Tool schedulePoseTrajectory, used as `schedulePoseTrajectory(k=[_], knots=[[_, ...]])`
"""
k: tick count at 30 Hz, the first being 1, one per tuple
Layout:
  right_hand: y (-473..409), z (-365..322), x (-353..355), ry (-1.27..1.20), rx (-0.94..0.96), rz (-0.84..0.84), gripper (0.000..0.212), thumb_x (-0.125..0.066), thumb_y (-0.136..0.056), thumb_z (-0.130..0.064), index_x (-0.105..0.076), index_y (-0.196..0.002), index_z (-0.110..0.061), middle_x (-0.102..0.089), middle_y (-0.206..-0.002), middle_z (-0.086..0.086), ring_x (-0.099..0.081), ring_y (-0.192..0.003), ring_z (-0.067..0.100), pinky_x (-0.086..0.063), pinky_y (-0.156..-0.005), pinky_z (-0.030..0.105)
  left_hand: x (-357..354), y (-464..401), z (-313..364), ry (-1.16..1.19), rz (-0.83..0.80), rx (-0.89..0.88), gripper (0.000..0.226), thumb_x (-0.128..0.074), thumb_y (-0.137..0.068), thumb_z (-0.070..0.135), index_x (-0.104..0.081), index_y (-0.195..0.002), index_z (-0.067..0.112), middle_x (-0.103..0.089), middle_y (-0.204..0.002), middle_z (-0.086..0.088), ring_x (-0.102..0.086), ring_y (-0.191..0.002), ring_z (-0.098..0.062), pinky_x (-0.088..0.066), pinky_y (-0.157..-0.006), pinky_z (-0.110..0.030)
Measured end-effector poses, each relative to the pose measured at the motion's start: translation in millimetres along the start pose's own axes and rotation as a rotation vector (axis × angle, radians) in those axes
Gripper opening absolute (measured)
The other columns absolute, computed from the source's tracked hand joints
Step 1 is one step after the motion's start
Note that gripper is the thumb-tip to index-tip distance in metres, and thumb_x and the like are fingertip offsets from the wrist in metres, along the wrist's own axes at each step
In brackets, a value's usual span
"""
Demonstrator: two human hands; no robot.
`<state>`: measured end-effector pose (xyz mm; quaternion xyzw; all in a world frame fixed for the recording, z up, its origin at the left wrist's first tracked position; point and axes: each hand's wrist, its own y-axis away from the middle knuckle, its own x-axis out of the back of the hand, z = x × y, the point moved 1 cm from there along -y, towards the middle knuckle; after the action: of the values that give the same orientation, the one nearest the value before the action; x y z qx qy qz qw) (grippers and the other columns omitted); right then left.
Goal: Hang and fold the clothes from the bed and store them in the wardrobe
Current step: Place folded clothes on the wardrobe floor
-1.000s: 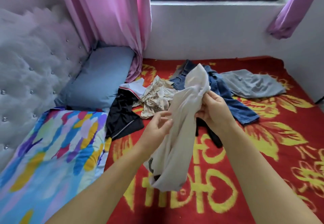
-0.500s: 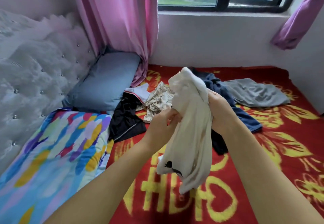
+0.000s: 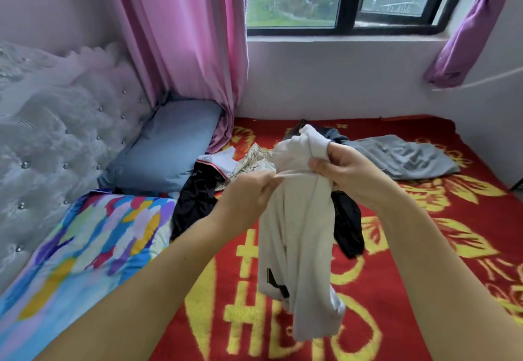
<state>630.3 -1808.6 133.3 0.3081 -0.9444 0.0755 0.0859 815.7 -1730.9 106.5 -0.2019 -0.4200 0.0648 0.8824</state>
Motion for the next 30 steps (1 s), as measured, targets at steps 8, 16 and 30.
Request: schedulePoseTrajectory(k=[8,16,30], knots=[[-1,0,5,0.187,0.046,0.097,0.011,-0.056,-0.095,-0.005,-0.064,-0.088,-0.004,-0.054,-0.07,0.0,-0.046,-0.059,0.007,-0.038,-0.054,0.021,37,-23,34,0.277,0.187,0.144,0.031,-0.045,-0.102,0.018,-0.062,-0.083,0.002,-0.055,-0.07,-0.013,-0.045,-0.065,-0.004,-0.037,-0.064,-0.017],[13,28,-41,-0.114,-0.118,-0.225,0.044,-0.058,-0.096,-0.016,-0.044,-0.138,-0.014,-0.065,-0.121,-0.007,-0.063,-0.112,0.01,-0.052,-0.092,0.028,53,-46,53,0.78,0.095,0.339,0.026,-0.054,-0.098,0.028,-0.07,-0.086,0.011,-0.059,-0.08,-0.014,-0.055,-0.075,-0.026,-0.047,-0.068,-0.035],[2,33,-10,0.058,-0.16,-0.152,0.005,-0.06,-0.094,-0.007,-0.063,-0.098,-0.008,-0.065,-0.086,0.003,-0.062,-0.077,0.013,-0.051,-0.069,0.029,124,-24,-37,0.684,0.872,0.838,0.023,-0.049,-0.091,0.021,-0.065,-0.082,0.008,-0.067,-0.089,-0.011,-0.056,-0.073,-0.017,-0.043,-0.064,-0.028]])
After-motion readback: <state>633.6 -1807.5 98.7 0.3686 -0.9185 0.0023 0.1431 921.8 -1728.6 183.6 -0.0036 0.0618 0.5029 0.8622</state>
